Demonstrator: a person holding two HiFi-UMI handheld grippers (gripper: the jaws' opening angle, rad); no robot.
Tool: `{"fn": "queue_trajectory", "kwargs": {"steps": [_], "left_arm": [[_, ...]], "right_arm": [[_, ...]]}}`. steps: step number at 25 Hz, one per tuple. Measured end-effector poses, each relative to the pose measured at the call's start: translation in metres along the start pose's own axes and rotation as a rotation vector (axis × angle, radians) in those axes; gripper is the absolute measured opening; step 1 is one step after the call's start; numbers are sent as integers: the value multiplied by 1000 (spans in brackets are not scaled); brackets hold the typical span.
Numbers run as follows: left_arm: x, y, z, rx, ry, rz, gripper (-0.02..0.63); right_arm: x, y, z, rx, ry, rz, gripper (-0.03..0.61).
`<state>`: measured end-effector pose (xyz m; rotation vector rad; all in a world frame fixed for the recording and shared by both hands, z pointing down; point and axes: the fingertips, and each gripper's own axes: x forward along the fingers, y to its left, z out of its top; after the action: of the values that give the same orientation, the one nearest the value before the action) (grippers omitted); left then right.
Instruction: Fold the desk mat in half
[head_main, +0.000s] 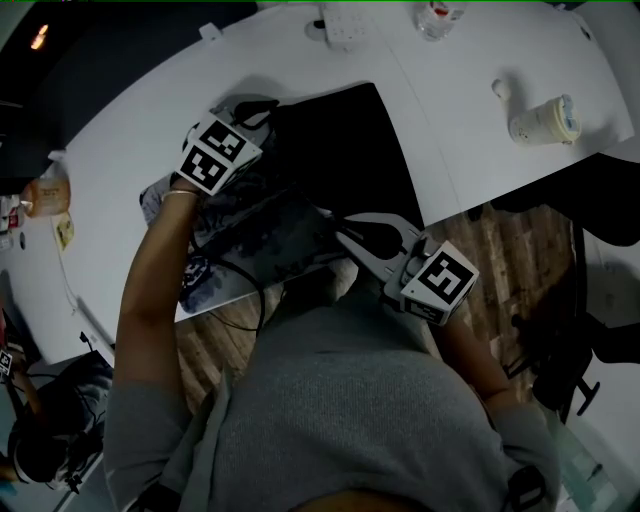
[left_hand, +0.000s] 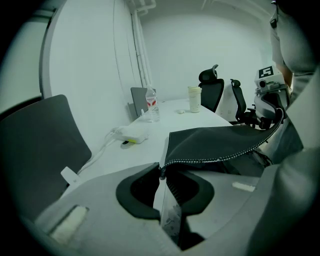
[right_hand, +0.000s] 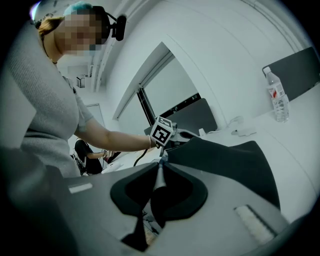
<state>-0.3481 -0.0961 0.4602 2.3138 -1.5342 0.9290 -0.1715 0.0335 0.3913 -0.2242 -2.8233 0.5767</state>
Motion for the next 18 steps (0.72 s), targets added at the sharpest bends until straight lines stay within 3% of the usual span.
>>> {"fn": "queue_trajectory", "kwargs": {"steps": [18], "left_arm": [[-56, 6, -75, 20, 78, 54, 48]], "right_arm": [[57, 55, -20, -43, 63, 71, 34]]}}
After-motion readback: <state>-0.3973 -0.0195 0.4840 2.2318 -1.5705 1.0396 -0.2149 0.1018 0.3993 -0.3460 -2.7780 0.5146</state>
